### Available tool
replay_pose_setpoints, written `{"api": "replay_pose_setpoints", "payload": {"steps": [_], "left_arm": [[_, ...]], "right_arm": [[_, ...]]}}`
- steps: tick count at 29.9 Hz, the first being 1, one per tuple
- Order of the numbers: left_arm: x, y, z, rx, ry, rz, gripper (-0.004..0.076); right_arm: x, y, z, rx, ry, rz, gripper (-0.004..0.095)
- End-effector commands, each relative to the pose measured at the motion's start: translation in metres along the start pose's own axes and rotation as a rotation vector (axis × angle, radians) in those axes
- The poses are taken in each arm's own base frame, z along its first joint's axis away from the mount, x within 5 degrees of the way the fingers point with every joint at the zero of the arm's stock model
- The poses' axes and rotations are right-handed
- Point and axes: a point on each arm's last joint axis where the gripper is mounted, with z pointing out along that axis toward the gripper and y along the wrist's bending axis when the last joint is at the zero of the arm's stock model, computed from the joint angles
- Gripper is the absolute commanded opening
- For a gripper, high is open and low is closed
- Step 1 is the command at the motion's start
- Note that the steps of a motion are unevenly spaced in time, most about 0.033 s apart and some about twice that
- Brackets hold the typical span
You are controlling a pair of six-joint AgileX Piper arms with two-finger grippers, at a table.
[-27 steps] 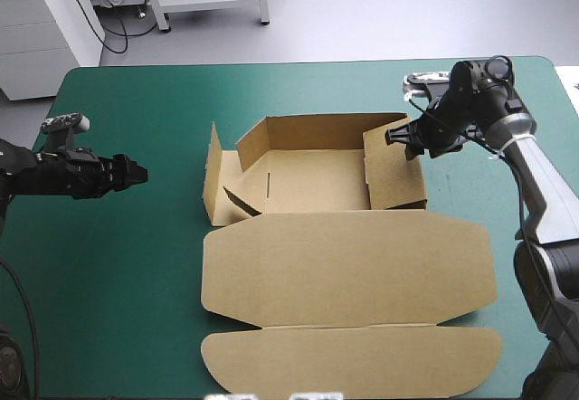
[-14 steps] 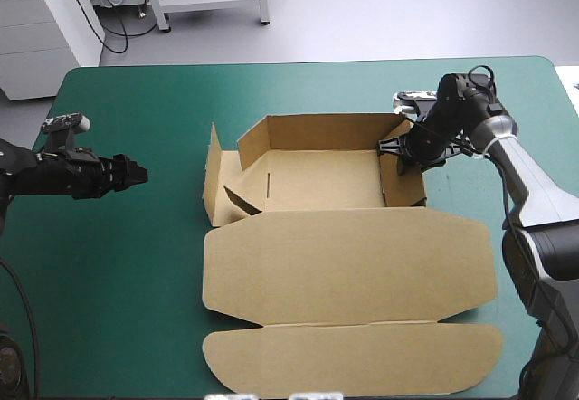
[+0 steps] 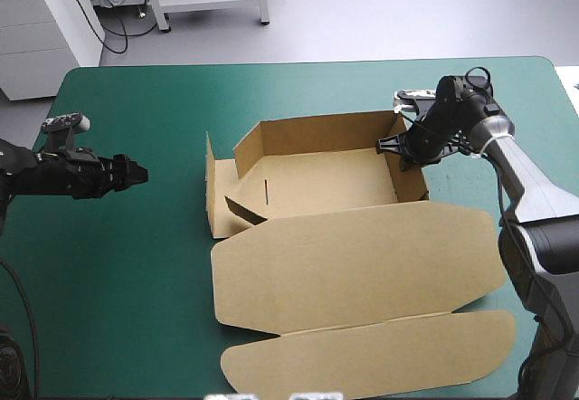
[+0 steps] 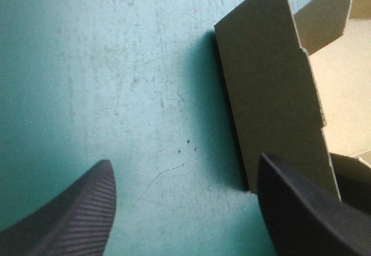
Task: Fold the box
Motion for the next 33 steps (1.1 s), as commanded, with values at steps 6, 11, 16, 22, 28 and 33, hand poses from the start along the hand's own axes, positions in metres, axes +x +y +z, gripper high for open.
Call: {"api": "replay_pose_setpoints", "payload": {"steps": [6,11,16,22,28,33], "left_arm": [[-0.008,-0.012,-0.015,0.027,-0.073,0.012,0.0493],[-0.008,-0.012,-0.015,0.027,-0.073,0.012,0.0493],[-0.008,-0.012,-0.015,0.027,-0.073,0.012,0.0493],[-0.008,-0.012,-0.015,0.027,-0.073,0.012,0.0493],[-0.008,-0.011,-0.015,0.024,-0.078,0.012,0.0493],[-0.010,-0.010,-0.015,0.006,-0.094,0.016,0.0493]], "right_arm": [[-0.003,0.000,-0.001,-0.006,-0.004,-0.026,-0.0007],[-0.003,0.000,-0.001,-0.008,-0.002,-0.025,-0.0019],[-0.002,0.000,-0.001,-0.008,0.005,-0.025,-0.0019],[0.001,0.002,-0.002,-0.033,0.043,-0.057,-0.0019],[0.002,0.004,-0.015,-0.036,0.010,-0.058,-0.0020],[0.006,-0.001,-0.048,-0.048,-0.067,-0.051,-0.0020]]}}
